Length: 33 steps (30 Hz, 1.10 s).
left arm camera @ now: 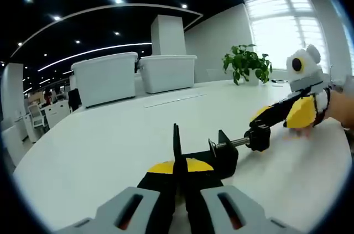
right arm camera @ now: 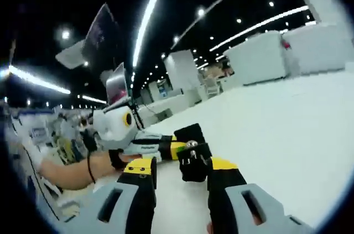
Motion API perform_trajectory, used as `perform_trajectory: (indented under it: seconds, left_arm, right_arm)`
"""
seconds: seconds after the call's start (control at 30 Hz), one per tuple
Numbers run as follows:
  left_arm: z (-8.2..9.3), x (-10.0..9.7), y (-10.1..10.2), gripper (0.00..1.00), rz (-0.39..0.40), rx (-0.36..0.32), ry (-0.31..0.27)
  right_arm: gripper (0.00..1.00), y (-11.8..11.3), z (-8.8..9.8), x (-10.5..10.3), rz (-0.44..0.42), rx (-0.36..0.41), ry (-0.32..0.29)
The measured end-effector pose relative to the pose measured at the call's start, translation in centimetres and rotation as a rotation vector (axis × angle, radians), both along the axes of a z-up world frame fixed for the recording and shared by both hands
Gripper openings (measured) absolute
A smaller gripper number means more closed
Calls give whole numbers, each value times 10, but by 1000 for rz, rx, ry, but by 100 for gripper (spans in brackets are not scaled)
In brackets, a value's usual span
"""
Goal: Clamp the fixed fixture on the desktop, loosen the retaining clip, secure it to the edge of the desk, and tighten the retaining clip.
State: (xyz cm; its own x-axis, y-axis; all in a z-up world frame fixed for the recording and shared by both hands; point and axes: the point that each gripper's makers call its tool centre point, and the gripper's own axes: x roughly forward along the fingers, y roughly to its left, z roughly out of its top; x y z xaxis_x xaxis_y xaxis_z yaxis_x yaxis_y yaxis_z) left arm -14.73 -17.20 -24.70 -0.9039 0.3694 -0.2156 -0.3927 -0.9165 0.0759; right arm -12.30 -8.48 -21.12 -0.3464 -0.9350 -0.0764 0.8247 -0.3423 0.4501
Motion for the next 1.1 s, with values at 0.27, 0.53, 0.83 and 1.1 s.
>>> perform_trajectory:
  seconds: [0.27, 0.53, 0.83, 1.1]
  left_arm:
    - [0, 1, 0, 6, 1, 0, 0]
    - [-1, 0, -1, 6, 3, 1, -1]
    - [-3, -4, -1, 6, -2, 1, -1]
    - [-2, -1, -1, 6, -1, 0, 0]
  right_arm:
    - [29, -1, -7, 0, -7, 17, -58]
    - [24, -6, -20, -1, -17, 106, -32]
    - [23, -7, -15, 6, -34, 171, 275]
    - [21, -13, -13, 16, -88, 426, 850]
